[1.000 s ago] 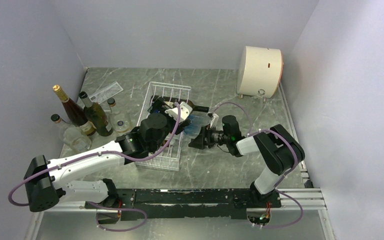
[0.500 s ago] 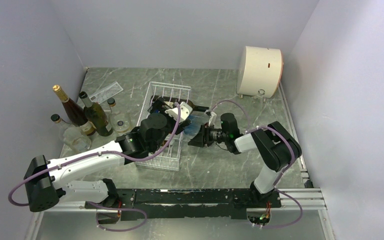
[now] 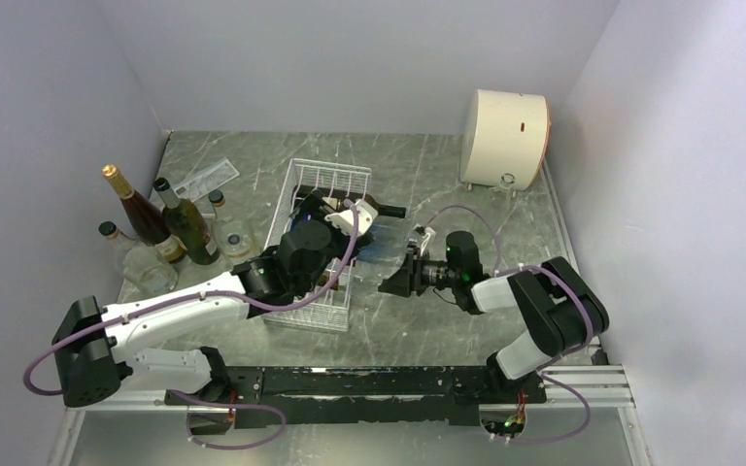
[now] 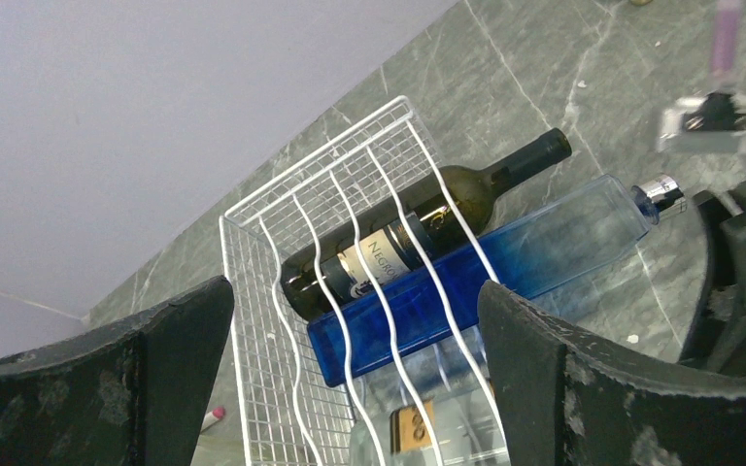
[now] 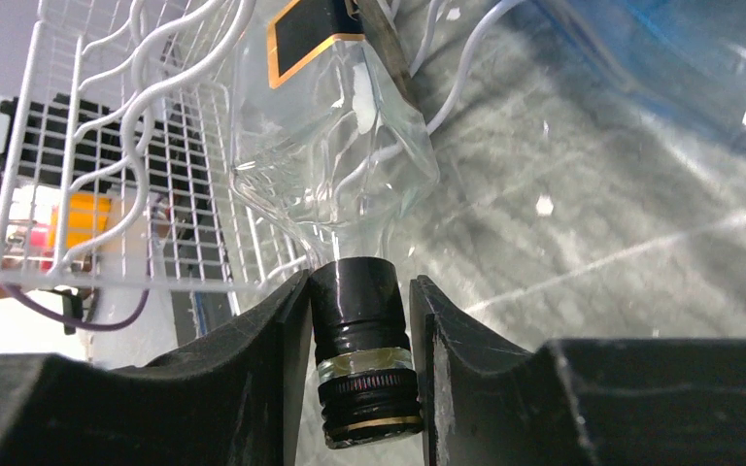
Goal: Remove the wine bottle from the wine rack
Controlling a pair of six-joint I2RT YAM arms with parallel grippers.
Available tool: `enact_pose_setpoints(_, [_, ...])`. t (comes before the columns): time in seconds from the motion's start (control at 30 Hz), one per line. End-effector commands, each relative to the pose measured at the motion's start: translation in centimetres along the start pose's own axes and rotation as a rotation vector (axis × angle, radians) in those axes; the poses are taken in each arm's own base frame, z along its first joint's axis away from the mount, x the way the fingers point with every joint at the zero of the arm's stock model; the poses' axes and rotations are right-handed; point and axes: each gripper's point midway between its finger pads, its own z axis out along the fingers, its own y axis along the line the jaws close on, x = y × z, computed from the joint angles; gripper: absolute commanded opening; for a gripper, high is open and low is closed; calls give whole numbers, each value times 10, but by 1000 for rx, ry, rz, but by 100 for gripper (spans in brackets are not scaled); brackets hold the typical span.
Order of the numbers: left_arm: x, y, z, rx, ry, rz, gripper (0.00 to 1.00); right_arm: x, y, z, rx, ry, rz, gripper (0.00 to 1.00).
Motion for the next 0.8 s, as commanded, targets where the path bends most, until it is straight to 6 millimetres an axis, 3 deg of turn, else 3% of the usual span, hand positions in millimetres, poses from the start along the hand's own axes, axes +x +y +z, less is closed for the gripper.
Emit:
enact_pose_setpoints(0.0, [2, 1, 3, -33, 14, 18, 99, 2, -5, -15, 46, -21, -5, 14])
enact_pose_setpoints(0.47, [-6, 6, -2, -29, -19, -4, 100, -3, 9, -42, 102, -95, 34, 0])
enact_pose_setpoints(0.77, [-12, 12, -8, -36, -39, -30, 100, -5, 14, -55, 187, -113, 115, 0])
